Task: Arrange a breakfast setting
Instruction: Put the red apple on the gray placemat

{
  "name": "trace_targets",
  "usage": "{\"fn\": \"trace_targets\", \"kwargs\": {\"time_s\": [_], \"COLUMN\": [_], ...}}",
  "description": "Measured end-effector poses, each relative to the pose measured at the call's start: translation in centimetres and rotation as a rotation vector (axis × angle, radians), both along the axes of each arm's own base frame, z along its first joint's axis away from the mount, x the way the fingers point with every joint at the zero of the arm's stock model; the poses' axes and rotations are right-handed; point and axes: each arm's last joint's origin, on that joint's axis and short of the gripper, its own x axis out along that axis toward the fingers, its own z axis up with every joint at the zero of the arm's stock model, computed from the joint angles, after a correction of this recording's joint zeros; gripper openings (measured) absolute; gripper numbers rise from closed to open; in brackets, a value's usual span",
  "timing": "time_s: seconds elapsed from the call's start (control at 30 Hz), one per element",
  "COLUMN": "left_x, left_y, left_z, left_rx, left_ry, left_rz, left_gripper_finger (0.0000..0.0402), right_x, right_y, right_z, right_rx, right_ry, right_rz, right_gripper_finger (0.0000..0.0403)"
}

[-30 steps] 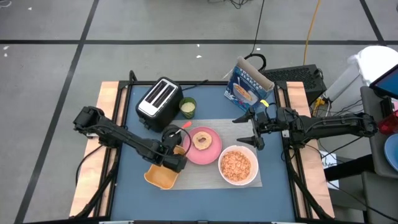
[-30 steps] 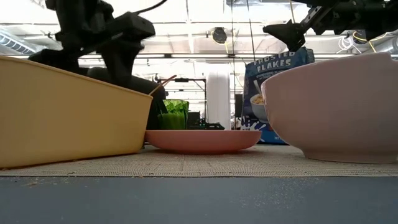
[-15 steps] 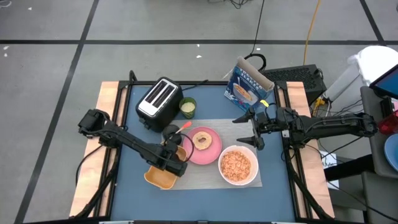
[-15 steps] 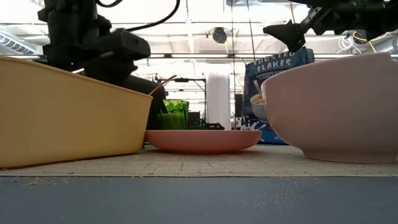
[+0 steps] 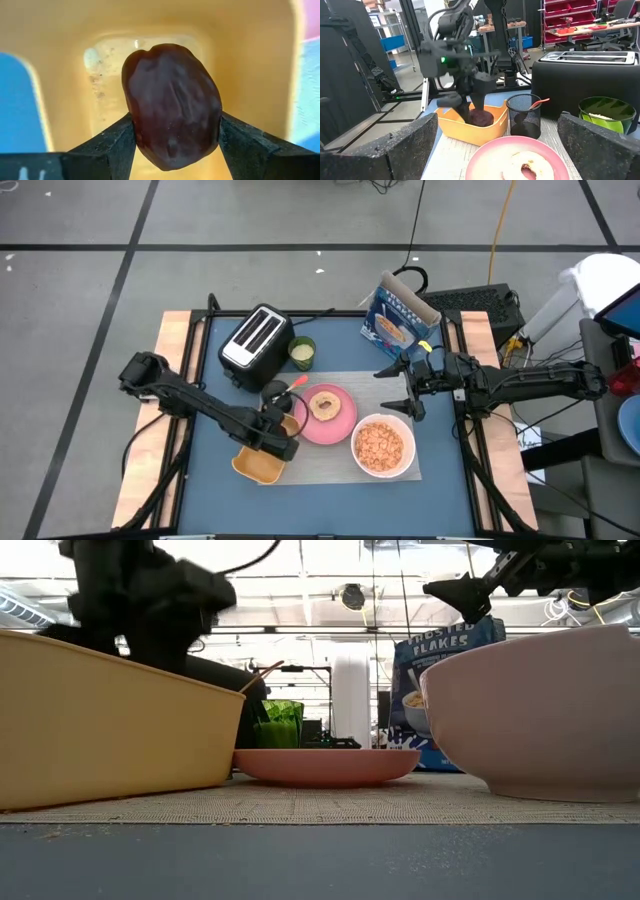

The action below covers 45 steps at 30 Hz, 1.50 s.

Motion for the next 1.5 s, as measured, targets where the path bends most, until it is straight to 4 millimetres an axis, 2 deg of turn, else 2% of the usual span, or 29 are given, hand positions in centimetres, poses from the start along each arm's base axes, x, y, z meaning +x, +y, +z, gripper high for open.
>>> {"fn": "trace_targets", "kwargs": {"time_s": [0.13,0.4,0.5,0.6,0.77,0.93,1.13,1.5], "left_x": [-1.2,-3.2,-3.1,-2.0,0.2,1.2,1.7,3.7], "left_y": [0.5,2.6,3.6,4.3,5.3,6.7,7.9,9.2], "left_z": [2.6,8.4,9.8,10.7,11.8,12.7,12.4,10.7], "left_rx": [-0.022,-0.151,-0.189,-0.228,-0.302,-0.349,-0.376,-0.45], "left_ry": [-0.051,-0.283,-0.389,-0.516,-0.713,-0.819,-0.829,-0.81], "left_rz": [-0.001,0.041,0.075,0.11,0.142,0.205,0.32,0.51], "left_gripper_finger": [0.0246,0.0245,0.0244,0.0244,0.0244,0.0244,0.0244,0.0244], "right_x": [0.0,0.2,0.6,1.2,2.5,3.5,4.8,8.3], "right_y": [0.0,0.4,0.9,1.3,2.2,3.0,3.9,6.2], "right_z": [0.0,0.7,0.8,0.8,0.3,-0.3,-0.9,-0.3], "right_rx": [-0.006,-0.109,-0.159,-0.212,-0.349,-0.508,-0.617,-0.837], "right_ry": [-0.004,-0.097,-0.136,-0.178,-0.225,-0.263,-0.337,-0.243], "right_rz": [0.0,0.026,0.049,0.059,0.029,0.013,0.016,-0.046], "right_gripper_finger": [0.0398,0.0398,0.0398,0.0398,0.0398,0.0398,0.0398,0.0394]}}
